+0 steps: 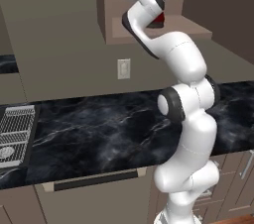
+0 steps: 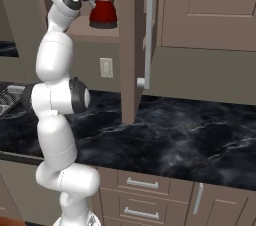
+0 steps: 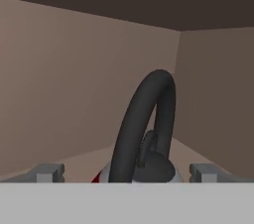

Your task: Open the cabinet, pick the kettle from the cabinet, and place it in the sink.

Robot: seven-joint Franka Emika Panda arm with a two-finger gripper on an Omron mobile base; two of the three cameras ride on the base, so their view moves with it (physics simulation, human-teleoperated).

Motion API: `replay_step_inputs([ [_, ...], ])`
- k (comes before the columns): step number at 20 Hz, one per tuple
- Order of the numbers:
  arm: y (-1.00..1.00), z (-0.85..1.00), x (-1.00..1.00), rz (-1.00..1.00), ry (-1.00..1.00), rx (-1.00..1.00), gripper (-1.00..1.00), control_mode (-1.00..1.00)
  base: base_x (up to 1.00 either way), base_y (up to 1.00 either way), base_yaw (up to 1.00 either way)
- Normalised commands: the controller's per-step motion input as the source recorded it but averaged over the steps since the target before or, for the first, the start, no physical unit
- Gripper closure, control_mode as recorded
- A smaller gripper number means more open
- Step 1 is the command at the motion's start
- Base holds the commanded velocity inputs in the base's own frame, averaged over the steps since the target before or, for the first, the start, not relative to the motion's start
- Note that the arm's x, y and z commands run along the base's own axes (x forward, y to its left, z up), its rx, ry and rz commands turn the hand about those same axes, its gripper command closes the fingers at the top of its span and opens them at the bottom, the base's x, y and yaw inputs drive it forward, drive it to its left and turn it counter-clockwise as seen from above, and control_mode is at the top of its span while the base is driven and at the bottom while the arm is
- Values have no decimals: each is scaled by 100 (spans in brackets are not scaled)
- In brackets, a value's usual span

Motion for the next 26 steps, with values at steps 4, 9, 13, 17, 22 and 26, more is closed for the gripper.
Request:
replay_step_inputs([
  [4,-4,-1,8,-1,1,0,100,-100,0,0,0],
  [9,-12,-6,5,0,3,1,100,-100,0,0,0],
  [13,-13,-10,0,0,3,1,100,-100,0,0,0],
  [17,-4,-13,-4,0,0,2,100,-100,0,0,0],
  [22,5,-20,-36,0,-1,2,100,-100,0,0,0],
  [26,10,-20,-56,0,-5,0,100,-100,0,0,0],
])
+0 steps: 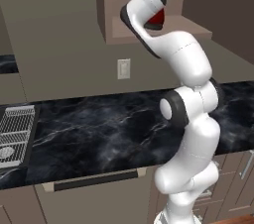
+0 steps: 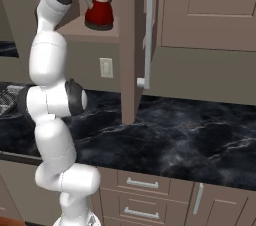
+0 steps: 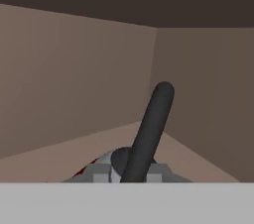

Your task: Open the cabinet, pick the kettle from the cabinet, and place it in the sink.

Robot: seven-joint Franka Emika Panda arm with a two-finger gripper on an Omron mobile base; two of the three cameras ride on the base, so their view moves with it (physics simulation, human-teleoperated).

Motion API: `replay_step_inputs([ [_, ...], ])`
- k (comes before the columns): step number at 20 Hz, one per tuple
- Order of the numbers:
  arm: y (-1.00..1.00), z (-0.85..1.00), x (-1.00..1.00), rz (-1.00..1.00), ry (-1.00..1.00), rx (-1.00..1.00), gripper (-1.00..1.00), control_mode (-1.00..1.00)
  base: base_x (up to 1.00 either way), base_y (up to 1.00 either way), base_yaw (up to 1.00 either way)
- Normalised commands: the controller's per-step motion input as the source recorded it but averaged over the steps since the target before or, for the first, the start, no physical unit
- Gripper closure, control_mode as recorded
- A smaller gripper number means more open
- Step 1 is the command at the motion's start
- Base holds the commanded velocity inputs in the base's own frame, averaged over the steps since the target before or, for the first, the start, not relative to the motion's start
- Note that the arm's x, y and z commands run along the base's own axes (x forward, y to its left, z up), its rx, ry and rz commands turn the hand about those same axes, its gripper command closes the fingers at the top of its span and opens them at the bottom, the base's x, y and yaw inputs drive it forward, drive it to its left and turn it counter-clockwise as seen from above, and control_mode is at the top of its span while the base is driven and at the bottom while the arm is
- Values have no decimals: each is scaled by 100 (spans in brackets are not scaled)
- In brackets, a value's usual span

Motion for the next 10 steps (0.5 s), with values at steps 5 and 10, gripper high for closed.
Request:
replay_step_inputs([
  [5,7,-12,-57,0,-1,4,100,-100,0,0,0],
  [10,4,-10,-66,0,-1,7,100,-100,0,0,0],
])
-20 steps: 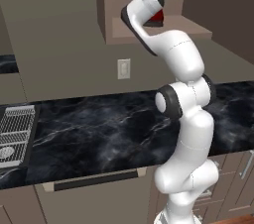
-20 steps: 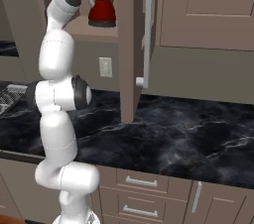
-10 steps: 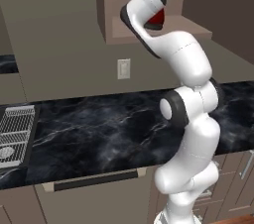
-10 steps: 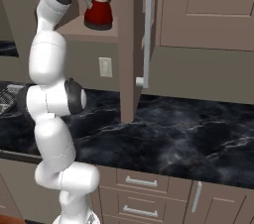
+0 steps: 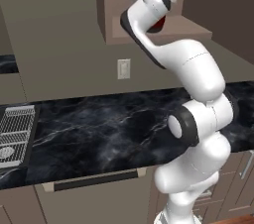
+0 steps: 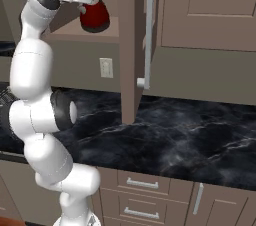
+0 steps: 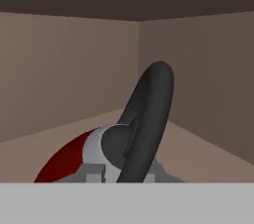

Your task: Open the cabinet, pick the kettle from the cabinet, and place it in the sink.

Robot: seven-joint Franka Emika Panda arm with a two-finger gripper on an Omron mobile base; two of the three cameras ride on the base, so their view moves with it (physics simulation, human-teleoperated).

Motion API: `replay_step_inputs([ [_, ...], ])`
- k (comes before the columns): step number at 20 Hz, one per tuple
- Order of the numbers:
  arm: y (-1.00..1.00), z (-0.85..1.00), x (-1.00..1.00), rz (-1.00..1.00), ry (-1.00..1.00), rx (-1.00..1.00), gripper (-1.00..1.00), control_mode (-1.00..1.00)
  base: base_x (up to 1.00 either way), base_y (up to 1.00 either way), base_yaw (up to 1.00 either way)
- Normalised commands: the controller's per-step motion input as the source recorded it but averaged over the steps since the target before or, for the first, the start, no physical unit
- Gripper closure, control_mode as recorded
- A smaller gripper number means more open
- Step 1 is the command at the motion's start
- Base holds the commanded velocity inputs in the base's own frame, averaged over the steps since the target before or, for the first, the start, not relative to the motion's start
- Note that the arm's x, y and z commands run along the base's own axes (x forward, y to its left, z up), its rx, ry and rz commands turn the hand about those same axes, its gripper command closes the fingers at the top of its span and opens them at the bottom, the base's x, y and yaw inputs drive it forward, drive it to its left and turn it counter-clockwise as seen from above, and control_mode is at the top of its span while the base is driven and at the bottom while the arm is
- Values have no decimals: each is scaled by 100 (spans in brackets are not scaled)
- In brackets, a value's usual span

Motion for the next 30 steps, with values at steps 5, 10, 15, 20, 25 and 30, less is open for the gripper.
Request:
replay_step_inputs([
  [5,2,1,-65,0,0,10,100,-100,0,0,0],
  [10,0,18,-52,0,0,9,100,-100,0,0,0],
  [15,0,22,-53,0,0,9,100,-100,0,0,0],
  [20,1,8,-57,0,0,8,100,-100,0,0,0],
  [25,6,-2,-52,-3,0,3,100,-100,0,0,0],
  [30,9,-3,-49,-4,0,2,100,-100,0,0,0],
])
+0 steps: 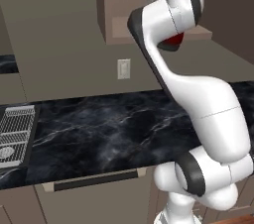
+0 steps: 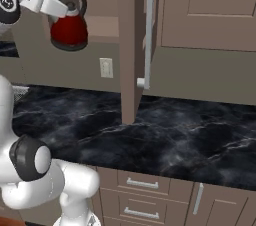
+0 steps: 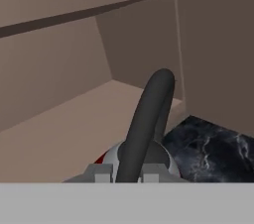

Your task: Open the cabinet, pick the kettle from the cabinet, and place it in the sink.

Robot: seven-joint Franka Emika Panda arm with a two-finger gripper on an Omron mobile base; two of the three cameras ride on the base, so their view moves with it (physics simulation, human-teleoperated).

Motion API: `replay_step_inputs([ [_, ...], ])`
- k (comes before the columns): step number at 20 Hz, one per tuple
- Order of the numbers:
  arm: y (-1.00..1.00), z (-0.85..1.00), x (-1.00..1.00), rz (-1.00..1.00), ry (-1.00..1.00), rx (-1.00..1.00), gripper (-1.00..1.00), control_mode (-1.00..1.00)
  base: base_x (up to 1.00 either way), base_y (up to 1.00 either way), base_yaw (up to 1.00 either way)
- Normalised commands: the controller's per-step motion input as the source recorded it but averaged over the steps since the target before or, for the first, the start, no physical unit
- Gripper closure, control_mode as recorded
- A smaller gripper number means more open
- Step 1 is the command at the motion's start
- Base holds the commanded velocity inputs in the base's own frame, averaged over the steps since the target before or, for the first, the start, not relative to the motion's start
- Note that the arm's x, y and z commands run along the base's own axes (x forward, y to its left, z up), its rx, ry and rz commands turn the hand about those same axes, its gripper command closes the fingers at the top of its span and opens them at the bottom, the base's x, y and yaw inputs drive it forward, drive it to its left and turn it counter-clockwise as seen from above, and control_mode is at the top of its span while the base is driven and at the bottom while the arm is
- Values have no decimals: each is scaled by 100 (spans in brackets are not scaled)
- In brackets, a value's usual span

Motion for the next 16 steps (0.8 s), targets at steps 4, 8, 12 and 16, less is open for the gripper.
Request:
replay_step_inputs([
  [4,9,-4,-44,-5,0,1,100,-100,0,0,0],
  [8,12,-6,-40,-7,1,0,100,-100,0,0,0],
  [12,12,-7,-31,-6,2,0,100,-100,0,0,0],
  [16,14,-12,-32,-7,1,0,100,-100,0,0,0],
])
